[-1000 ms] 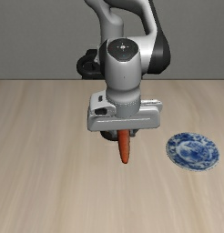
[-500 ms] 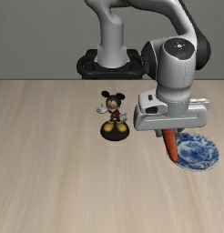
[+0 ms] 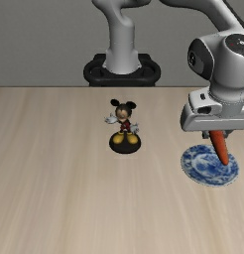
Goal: Pick up the carrot and put it on the plate
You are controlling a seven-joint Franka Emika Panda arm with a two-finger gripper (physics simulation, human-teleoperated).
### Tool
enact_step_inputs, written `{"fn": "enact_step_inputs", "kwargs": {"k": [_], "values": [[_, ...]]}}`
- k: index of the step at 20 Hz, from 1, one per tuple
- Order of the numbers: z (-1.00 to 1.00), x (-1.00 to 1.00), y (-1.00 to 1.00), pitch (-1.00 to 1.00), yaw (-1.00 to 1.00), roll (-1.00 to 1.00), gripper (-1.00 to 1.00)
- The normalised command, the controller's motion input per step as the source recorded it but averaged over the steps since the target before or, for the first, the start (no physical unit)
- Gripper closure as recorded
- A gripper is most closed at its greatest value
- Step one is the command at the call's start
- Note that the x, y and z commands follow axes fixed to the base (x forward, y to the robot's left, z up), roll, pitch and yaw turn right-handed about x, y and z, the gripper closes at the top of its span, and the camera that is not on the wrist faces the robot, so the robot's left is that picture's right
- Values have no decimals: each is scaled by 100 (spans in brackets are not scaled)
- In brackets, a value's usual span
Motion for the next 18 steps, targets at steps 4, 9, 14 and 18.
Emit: {"fn": "enact_step_inputs", "kwargs": {"k": [4, 9, 14, 18], "values": [[-25, -50, 25, 0, 0, 0, 100], [-100, 0, 0, 0, 0, 0, 100], [0, 0, 0, 0, 0, 0, -100], [0, 0, 0, 0, 0, 0, -100]]}}
